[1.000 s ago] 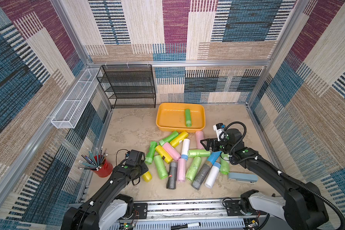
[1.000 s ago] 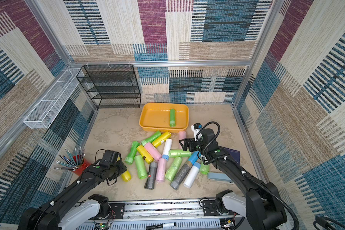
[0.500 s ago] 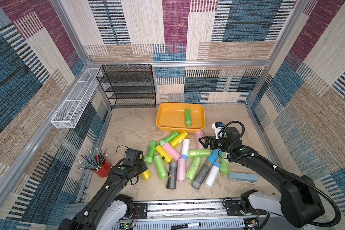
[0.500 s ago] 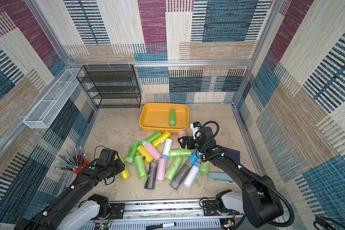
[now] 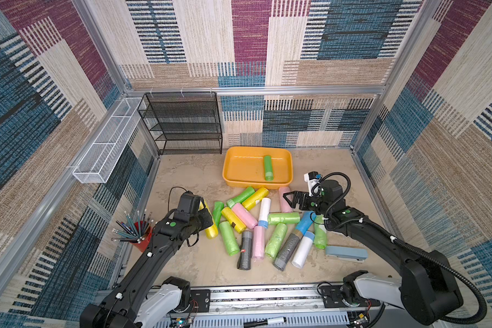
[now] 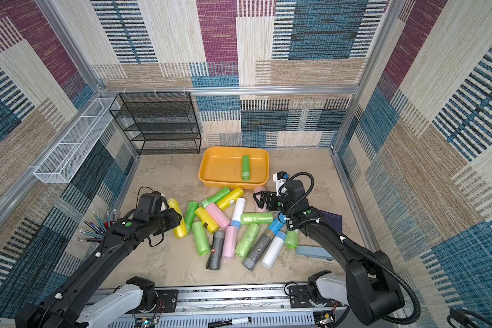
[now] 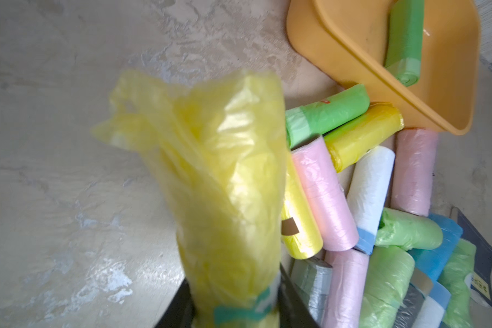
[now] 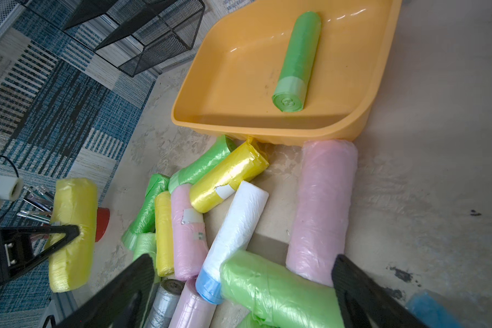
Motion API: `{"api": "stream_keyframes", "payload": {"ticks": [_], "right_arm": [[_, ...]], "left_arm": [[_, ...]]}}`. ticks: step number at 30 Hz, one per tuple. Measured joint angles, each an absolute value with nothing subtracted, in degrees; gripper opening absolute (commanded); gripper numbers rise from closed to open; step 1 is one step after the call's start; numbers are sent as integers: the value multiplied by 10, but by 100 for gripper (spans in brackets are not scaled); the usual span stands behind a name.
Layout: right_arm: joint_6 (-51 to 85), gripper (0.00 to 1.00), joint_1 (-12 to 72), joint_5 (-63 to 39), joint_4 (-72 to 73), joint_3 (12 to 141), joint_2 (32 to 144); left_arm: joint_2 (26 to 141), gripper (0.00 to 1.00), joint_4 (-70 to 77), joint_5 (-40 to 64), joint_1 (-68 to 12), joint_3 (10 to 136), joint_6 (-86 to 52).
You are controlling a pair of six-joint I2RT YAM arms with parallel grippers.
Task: Put the roll of trash bags into the storage box
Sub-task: Pick up the roll of trash bags from the center of the board, then place the roll of trash bags in the storage box.
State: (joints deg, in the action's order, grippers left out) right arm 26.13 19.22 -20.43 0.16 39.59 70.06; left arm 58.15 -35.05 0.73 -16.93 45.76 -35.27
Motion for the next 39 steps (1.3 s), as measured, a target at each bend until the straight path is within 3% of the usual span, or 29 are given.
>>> {"api": "stream_keyframes", "payload": {"ticks": [8, 23, 33, 39], "right_arm": [[284, 99, 193, -204, 5, 403, 696], [371, 99, 192, -204, 41, 371, 676], [392, 99, 192, -191, 44, 337, 633], [396, 99, 192, -173, 30, 333, 622]], "left_arm": [[704, 21, -352, -1, -201, 610, -317], [1057, 18, -345, 13, -228, 973, -207], [1281, 15, -430, -55, -227, 1233, -128], [1358, 16, -474, -94, -226, 1317, -96]]}}
